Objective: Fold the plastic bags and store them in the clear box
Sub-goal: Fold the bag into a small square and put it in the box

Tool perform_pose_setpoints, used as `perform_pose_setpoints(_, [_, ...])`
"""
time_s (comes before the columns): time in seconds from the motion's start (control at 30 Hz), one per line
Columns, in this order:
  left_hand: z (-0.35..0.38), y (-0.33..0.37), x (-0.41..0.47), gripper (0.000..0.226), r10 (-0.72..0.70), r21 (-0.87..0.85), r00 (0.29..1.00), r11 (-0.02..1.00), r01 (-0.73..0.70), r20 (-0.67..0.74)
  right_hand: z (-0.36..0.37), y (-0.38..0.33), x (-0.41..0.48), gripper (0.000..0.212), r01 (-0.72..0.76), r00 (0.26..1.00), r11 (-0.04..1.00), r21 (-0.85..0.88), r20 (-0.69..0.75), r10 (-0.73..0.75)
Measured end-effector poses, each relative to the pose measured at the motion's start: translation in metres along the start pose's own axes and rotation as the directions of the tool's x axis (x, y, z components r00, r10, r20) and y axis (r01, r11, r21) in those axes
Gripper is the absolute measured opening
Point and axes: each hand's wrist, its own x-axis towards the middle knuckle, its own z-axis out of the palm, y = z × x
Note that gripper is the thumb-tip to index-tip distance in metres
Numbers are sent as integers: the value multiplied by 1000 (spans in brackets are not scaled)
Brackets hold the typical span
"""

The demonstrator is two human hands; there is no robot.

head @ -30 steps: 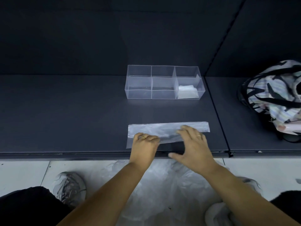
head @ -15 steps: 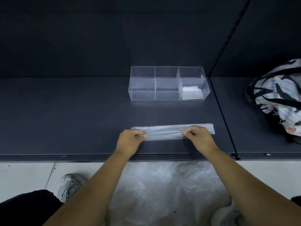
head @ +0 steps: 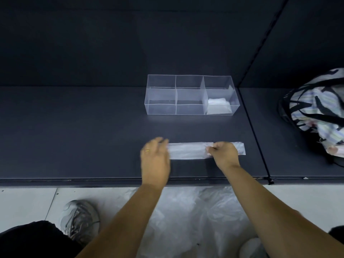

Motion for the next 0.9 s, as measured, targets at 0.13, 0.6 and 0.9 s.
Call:
perform_pose_setpoints(0.13, [22,7,-15,69,99,123,898,978,-167,429,0,-5,0,17,28,1000,991,-129,12,-27])
perform_pose_setpoints(0.6, [29,-1,-26,83,52,234,885,956,-178,462,13,53,-17,65,498,855,649,-575,201,-478])
perform_pose_setpoints(0.9, [23,3,-23,84,50,241,866,951,-193,497,-62,62,28,29,244,946,910,-335,-124,-299])
